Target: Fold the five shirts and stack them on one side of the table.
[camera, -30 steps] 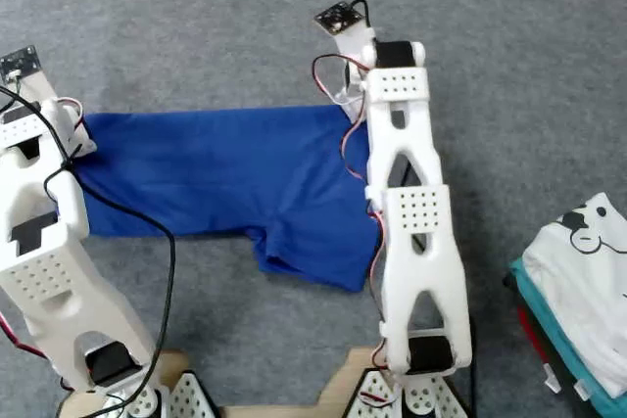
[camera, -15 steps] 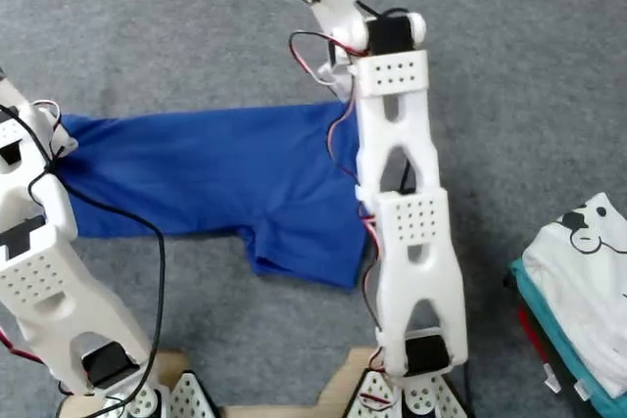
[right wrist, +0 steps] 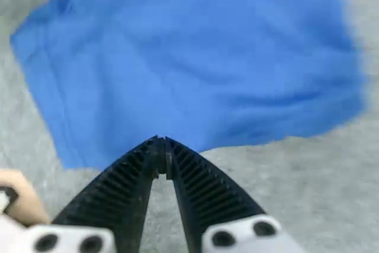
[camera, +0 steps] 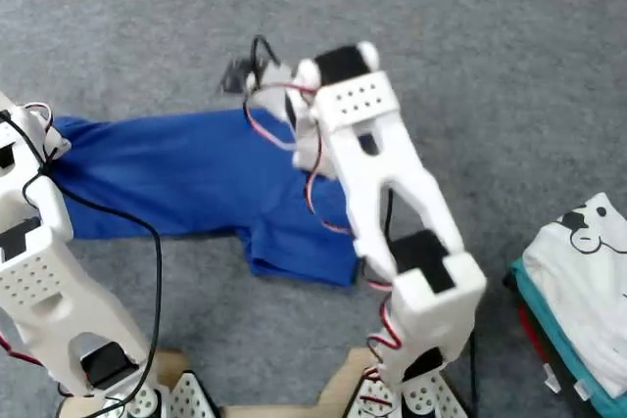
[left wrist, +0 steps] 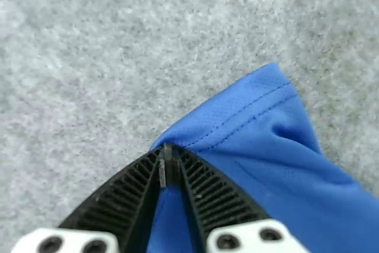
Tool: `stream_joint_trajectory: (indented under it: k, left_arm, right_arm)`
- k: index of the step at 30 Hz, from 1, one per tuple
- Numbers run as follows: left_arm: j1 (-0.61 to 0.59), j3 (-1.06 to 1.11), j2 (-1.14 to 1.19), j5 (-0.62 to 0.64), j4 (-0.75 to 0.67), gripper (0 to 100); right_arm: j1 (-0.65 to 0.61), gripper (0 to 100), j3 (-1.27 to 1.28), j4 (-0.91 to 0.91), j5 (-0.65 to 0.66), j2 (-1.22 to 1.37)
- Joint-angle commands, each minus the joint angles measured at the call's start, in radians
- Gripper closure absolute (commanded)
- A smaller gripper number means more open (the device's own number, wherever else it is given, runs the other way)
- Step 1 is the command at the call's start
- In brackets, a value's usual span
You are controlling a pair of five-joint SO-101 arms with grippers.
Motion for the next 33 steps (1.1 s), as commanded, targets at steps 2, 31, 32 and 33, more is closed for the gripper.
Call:
stream_joint_trajectory:
  k: [2, 31, 32, 33]
  left_arm:
    - [0.0, -0.028, -0.058, 0.006, 0.005, 97]
    - [0.035, -0.003, -0.059, 0.005, 0.003, 84]
    - [0.035, -0.003, -0.059, 0.005, 0.003, 84]
    - [0.035, -0.003, -0.059, 0.005, 0.003, 84]
  right_arm:
    - [-0.016, 99.3, 0.314, -0.121, 0.16, -0.18]
    - [-0.357, 83.9, 0.921, -0.525, 0.078, -0.467]
    - [-0.357, 82.1, 0.928, -0.537, 0.077, -0.467]
    - [-0.357, 80.4, 0.938, -0.554, 0.077, -0.467]
